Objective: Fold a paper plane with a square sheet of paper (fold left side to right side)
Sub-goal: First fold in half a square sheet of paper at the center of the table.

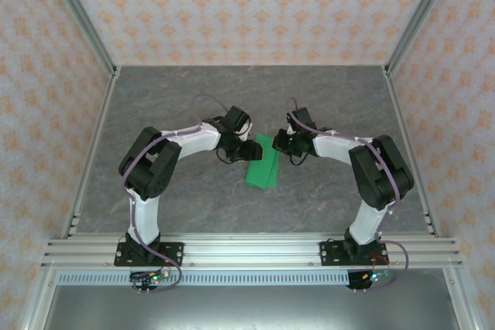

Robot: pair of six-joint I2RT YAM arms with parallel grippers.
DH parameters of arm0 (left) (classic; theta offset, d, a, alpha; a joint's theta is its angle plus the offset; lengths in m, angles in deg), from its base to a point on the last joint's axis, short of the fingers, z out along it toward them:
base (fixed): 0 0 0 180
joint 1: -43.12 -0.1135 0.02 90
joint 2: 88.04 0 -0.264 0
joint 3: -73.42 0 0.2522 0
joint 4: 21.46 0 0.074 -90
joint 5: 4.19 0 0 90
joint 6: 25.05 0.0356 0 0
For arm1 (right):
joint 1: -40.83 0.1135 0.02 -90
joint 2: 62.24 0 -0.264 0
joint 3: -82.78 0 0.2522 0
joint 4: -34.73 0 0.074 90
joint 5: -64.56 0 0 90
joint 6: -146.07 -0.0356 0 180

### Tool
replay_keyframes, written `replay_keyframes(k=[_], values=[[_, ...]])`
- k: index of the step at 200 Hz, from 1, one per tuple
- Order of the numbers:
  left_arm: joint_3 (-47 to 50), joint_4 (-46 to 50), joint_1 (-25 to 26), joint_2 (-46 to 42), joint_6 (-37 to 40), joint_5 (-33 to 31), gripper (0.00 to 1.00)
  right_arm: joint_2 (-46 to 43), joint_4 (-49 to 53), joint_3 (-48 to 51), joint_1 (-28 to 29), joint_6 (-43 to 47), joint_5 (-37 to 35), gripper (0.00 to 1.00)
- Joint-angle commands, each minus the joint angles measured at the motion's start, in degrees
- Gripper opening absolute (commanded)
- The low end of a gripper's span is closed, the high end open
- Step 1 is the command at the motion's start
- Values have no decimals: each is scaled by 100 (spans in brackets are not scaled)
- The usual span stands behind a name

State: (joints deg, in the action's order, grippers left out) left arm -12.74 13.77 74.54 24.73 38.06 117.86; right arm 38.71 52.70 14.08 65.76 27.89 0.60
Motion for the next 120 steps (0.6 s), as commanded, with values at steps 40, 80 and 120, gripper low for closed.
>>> replay_keyframes(k=[40, 80, 120], values=[[-221, 232, 128, 172, 79, -182, 55, -136, 248, -190, -74, 155, -391, 34], [-348, 295, 162, 277, 62, -241, 56, -745, 640, 20, -74, 260, -1066, 53], [-493, 378, 214, 417, 24, -312, 57, -1339, 901, 307, -76, 276, -1382, 59]])
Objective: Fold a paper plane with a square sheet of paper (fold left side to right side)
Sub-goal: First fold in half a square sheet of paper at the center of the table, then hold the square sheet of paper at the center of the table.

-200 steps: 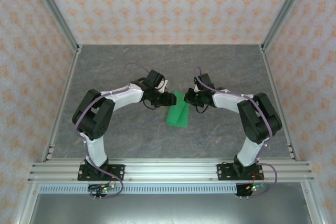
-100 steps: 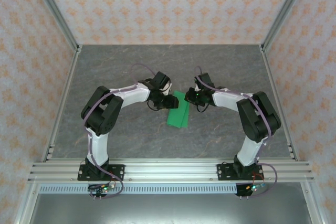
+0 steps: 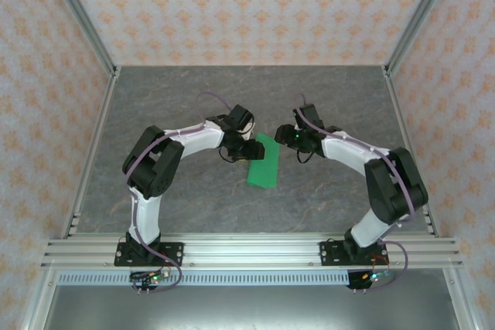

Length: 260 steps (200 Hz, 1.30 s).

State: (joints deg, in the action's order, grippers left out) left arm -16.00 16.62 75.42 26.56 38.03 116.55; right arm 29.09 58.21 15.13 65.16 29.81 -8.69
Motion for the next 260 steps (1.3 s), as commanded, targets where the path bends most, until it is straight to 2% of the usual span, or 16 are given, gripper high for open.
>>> replay_keyframes(k=[1, 111, 210, 260], values=[[-168, 97, 127, 240, 23, -186, 57, -391, 353, 212, -17, 81, -453, 59], [-760, 648, 298, 633, -199, -480, 62, -1036, 564, 594, -17, -32, -600, 60], [-1141, 845, 365, 989, -558, -581, 63, -990, 297, 827, -9, -285, -212, 60], [-1299, 1002, 444, 1125, -479, -604, 63, -871, 163, 933, 21, -387, -111, 60]])
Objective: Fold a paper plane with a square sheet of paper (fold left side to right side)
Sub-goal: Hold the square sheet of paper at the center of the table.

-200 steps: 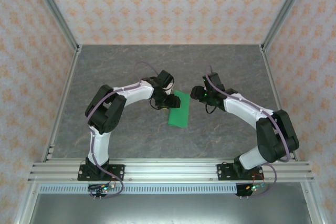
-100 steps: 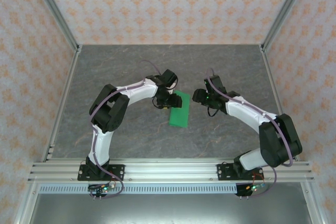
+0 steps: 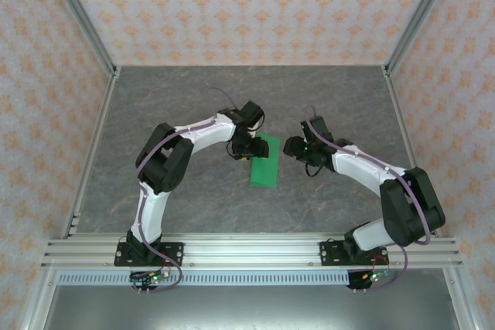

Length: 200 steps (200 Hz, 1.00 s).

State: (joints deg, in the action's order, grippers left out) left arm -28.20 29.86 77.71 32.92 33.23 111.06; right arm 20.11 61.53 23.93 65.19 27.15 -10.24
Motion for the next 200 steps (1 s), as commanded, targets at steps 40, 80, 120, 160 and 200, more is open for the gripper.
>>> replay_keyframes(k=[40, 80, 120, 160, 200], values=[[-177, -199, 265, 550, 79, -108, 64, 22, -160, 61, 30, -116, 27, 60], [-267, -88, 294, 577, 281, -160, 64, 26, -155, 70, 47, -123, 36, 60], [-369, 3, 324, 643, 342, -205, 65, 38, -153, 70, 76, -147, 60, 60], [-443, 67, 329, 708, 369, -275, 65, 41, -159, 71, 106, -160, 56, 60], [-463, 24, 329, 726, 284, -255, 65, 59, -172, 61, 139, -190, 62, 60]])
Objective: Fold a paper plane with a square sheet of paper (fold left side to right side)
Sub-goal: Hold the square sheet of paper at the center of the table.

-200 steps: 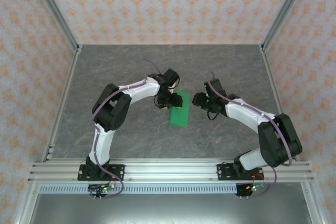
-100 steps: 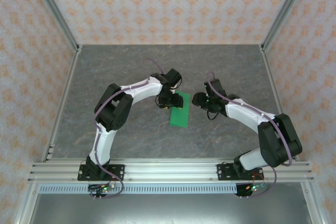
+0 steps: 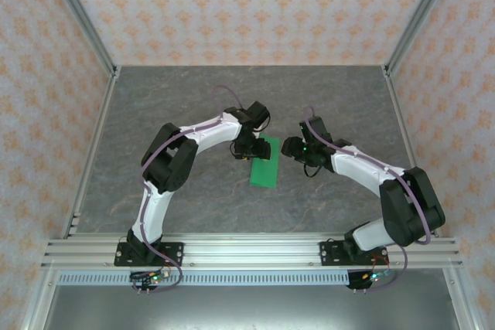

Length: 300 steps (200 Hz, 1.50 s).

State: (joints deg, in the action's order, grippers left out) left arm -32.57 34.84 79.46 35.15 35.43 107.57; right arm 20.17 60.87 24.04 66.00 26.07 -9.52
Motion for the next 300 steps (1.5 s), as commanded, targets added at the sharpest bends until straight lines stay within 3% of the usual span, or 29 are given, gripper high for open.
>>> replay_keyframes(k=[1, 300], values=[[-29, -484, 154, 508, 57, 98, 65, 54, -106, 50, 63, -84, -10, 60], [-191, -602, 259, 732, -263, 259, 67, 122, -184, 41, 170, -201, 25, 60]])
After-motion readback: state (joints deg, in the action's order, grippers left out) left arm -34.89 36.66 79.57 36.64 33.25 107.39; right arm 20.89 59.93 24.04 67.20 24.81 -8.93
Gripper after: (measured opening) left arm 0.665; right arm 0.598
